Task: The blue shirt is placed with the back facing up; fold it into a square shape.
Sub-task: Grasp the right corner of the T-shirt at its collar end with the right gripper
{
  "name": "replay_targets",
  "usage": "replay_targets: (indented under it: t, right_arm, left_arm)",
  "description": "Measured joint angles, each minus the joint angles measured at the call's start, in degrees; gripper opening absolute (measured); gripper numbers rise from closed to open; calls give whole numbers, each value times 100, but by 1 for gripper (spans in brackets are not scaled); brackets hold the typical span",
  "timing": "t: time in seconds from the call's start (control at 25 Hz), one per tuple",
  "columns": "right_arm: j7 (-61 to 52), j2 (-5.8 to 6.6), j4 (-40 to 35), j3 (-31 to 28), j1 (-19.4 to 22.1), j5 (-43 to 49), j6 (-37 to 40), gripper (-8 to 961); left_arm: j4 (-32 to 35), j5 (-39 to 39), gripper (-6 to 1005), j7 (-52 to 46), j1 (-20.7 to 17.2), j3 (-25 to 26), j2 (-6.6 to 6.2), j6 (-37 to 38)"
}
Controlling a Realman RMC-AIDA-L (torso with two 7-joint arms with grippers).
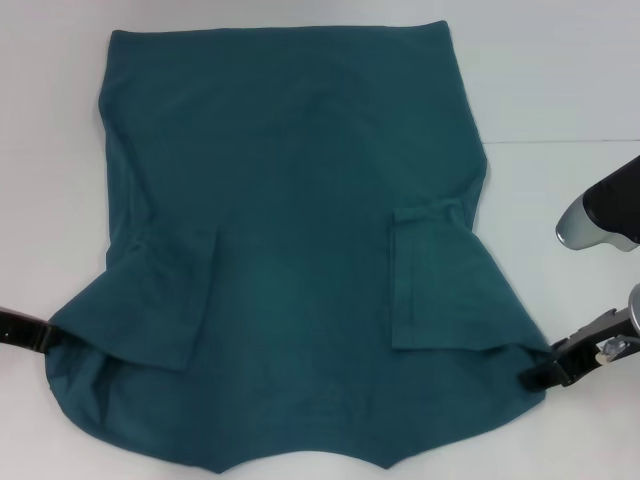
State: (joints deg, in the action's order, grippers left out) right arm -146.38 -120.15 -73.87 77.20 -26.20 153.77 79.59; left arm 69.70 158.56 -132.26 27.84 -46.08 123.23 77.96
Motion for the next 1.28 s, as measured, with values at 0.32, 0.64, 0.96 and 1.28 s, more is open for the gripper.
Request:
replay_targets:
  t: [0.32, 0.64, 0.96, 1.28]
  right_arm:
    - [82, -1, 17, -1, 21, 61, -180, 653]
    - [188, 0, 79, -4, 19, -153, -240, 647]
    - [197, 9, 286, -3, 10, -154, -373, 640]
    - [370, 3, 288, -19, 39, -306, -450, 633]
  left_arm:
    - [0, 0, -1, 0, 0, 10, 0, -1]
    - [0, 0, -1, -1, 2, 17, 9, -15]
    - [-26, 0, 0, -1, 2, 20, 9, -35]
    - [-70, 0, 0, 15, 2, 20, 0, -46]
